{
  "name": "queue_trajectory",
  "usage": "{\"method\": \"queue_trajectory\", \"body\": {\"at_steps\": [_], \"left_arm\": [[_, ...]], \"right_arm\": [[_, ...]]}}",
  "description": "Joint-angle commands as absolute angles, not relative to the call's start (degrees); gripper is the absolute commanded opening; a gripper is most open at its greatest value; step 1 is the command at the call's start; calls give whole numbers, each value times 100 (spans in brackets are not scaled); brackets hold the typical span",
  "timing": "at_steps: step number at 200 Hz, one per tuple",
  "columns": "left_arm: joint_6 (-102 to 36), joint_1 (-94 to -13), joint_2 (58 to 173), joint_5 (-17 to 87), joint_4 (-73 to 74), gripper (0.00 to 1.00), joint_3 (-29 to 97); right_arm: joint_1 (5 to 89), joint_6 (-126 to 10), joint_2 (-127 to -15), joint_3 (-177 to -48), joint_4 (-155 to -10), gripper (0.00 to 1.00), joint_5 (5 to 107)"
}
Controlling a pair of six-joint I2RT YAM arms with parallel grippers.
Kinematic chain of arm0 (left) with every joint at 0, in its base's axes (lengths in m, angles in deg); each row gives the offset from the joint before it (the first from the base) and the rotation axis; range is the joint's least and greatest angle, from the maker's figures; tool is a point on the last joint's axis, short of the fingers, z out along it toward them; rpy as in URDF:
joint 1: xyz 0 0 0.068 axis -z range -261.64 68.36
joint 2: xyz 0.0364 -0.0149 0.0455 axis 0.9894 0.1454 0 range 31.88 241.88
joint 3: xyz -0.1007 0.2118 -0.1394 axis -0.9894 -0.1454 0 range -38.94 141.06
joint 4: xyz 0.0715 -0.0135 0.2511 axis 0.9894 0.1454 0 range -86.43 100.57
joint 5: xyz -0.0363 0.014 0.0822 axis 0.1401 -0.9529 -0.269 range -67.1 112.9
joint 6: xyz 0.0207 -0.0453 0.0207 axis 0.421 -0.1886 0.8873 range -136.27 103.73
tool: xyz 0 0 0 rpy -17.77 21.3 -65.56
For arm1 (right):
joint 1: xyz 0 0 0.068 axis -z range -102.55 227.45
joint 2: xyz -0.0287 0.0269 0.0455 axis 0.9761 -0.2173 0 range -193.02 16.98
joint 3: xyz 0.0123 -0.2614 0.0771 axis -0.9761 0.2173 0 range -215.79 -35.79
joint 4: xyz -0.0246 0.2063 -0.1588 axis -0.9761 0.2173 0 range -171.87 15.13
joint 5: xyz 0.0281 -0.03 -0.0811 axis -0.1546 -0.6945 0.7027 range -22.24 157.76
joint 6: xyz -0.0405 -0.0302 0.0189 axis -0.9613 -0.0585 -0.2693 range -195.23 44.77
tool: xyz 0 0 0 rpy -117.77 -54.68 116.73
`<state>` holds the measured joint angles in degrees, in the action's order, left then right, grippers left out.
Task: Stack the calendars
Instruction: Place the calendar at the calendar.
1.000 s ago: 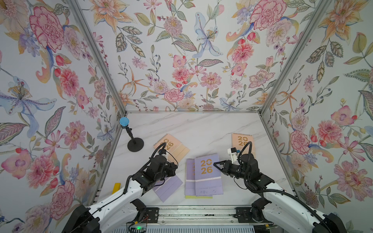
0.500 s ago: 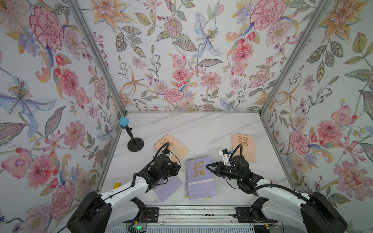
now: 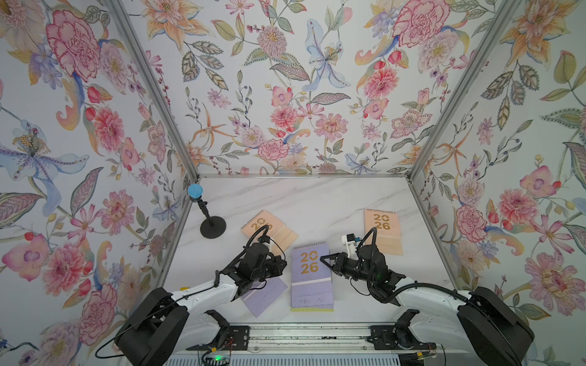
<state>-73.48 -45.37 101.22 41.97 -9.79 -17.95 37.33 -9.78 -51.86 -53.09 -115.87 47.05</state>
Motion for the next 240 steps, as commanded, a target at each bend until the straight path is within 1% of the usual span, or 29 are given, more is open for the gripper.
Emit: {"method": "queue_trajectory", "body": {"at_steps": [1, 103, 163, 202, 240], "left_arm": [[-7439, -4536, 10208, 4239, -1174, 0, -1834], [-7515, -4341, 10575, 4212, -1426, 0, -1794], [-7549, -4279, 10711, 4194, -1532, 0, -1794], [-7551, -4262, 10756, 4192, -1574, 0, -1785], [-7551, -4257, 10764, 4196, -1577, 0, -1781]], "right_arm": [[3701, -818, -5340, -5355, -12273, 4, 4723], [3761, -826, -5650, -5258, -12665, 5, 4791], [3846, -852, -5755, -5087, -12732, 9, 4760], [3878, -912, -5823, -5058, -12687, 19, 4738], [3878, -990, -5850, -5114, -12521, 33, 4758]]}}
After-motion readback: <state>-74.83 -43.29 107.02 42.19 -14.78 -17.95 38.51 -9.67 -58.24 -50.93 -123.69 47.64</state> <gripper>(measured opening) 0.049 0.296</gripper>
